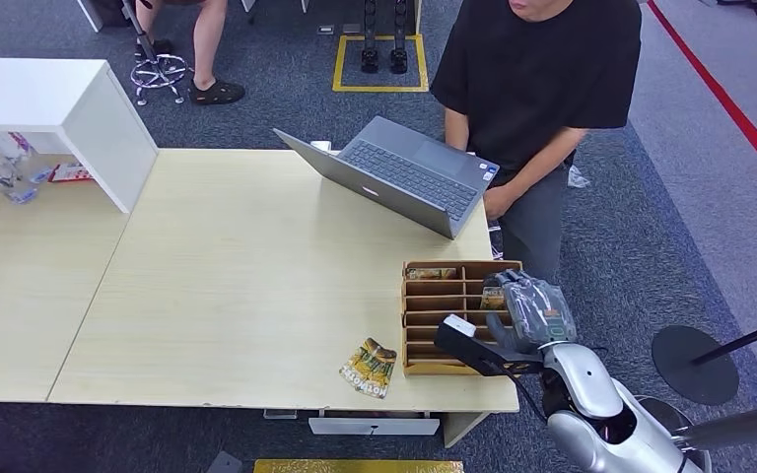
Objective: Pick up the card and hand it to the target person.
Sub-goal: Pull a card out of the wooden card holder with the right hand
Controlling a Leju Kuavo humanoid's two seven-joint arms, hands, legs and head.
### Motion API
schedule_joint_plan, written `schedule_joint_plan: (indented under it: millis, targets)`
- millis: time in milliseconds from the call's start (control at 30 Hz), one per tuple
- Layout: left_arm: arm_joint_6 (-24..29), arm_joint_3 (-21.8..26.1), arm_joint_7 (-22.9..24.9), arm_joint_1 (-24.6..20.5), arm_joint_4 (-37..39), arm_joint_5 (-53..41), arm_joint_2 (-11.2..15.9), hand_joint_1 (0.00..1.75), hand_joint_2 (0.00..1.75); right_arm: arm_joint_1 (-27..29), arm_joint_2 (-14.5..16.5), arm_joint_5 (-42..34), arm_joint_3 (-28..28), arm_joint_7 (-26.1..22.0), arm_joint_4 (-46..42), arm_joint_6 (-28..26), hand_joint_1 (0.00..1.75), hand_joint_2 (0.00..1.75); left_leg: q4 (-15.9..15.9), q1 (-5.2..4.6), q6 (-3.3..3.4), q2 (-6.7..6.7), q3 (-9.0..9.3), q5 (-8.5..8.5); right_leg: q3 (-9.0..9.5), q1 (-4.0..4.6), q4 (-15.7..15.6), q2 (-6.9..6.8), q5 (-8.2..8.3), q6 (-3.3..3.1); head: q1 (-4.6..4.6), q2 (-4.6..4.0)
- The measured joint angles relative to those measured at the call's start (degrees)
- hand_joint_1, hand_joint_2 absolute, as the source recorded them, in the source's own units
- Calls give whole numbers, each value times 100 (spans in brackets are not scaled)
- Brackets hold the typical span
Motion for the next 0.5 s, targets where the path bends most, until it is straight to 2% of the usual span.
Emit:
schedule_joint_plan:
  millis: [233,500]
  targets:
    - [0,0,4,0,0,-20,0,0,0,-11,-64,-37,-2,18,42,-13,70,175,0,0,0,0,0,0,0,0,0,0,0,0,1,0]
    - [-7,0,5,-2,0,-39,2,0,0,-48,-100,-66,-9,32,44,-45,69,175,0,0,0,0,0,0,0,0,0,0,0,0,1,0]
